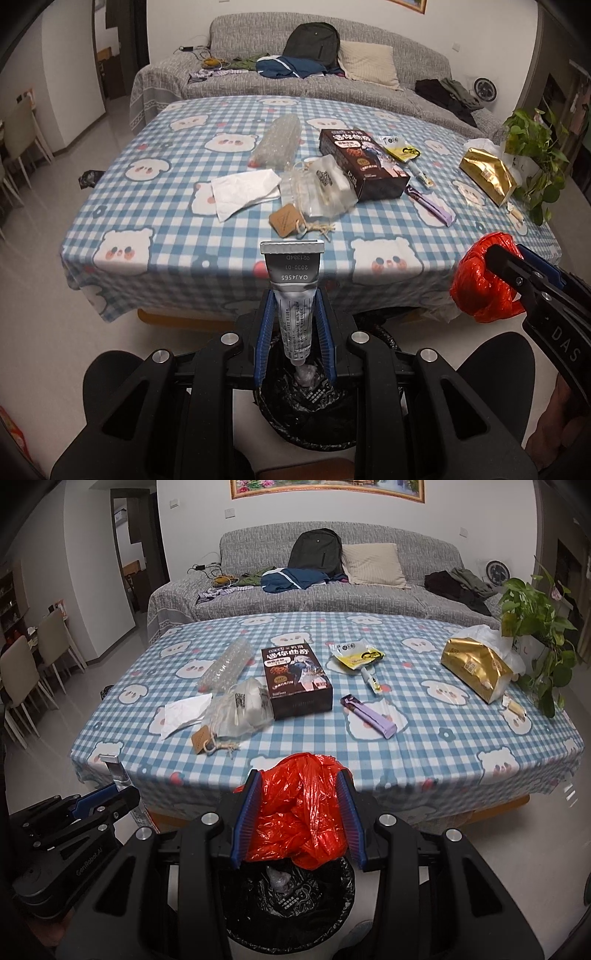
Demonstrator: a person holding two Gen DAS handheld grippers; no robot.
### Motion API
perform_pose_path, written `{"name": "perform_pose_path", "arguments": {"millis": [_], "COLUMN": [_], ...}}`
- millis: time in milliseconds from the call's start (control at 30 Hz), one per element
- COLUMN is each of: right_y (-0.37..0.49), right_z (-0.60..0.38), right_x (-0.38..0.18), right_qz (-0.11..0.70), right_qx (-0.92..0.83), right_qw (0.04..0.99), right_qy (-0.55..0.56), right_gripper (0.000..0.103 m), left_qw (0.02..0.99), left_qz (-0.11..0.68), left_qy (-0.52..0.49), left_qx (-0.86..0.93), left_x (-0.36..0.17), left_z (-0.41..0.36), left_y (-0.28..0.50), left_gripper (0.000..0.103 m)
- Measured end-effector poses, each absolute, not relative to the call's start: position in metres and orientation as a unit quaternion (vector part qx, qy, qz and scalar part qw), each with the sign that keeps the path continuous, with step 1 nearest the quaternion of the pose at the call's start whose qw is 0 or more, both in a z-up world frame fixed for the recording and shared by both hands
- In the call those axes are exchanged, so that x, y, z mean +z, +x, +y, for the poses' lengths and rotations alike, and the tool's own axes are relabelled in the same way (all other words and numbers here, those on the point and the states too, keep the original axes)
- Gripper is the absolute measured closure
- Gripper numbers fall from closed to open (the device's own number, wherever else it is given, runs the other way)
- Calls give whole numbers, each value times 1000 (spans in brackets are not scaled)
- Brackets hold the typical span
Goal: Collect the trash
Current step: 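Carry the white toothpaste tube and red bag down over the black bin, then open the right gripper to drop the red bag while the left drops the tube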
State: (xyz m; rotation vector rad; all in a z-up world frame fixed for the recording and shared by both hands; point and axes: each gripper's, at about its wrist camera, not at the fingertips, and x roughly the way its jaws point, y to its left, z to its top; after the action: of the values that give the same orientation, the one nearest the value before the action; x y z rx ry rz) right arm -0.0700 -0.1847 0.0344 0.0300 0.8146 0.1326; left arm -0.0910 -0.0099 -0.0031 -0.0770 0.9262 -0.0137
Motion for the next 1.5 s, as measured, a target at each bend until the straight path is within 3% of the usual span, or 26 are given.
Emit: {"name": "perform_pose_path", "arguments": {"millis": [500, 1500], "right_y": [-82, -28], "right_z": [-188, -144], "right_x": [-15, -176], "right_qz": [430, 551], "right_qx": [63, 76], "right_qw": [900, 831], "right_qy": [20, -4], "right_gripper": [63, 62], "left_qw": [881, 830], "left_qz": [471, 555], "left_qy": [-35, -59], "left_qx": [1, 22], "left_x": [-48, -209], "left_z": [-5, 32], "left_y": [-107, -68], "left_gripper": [81, 84]}}
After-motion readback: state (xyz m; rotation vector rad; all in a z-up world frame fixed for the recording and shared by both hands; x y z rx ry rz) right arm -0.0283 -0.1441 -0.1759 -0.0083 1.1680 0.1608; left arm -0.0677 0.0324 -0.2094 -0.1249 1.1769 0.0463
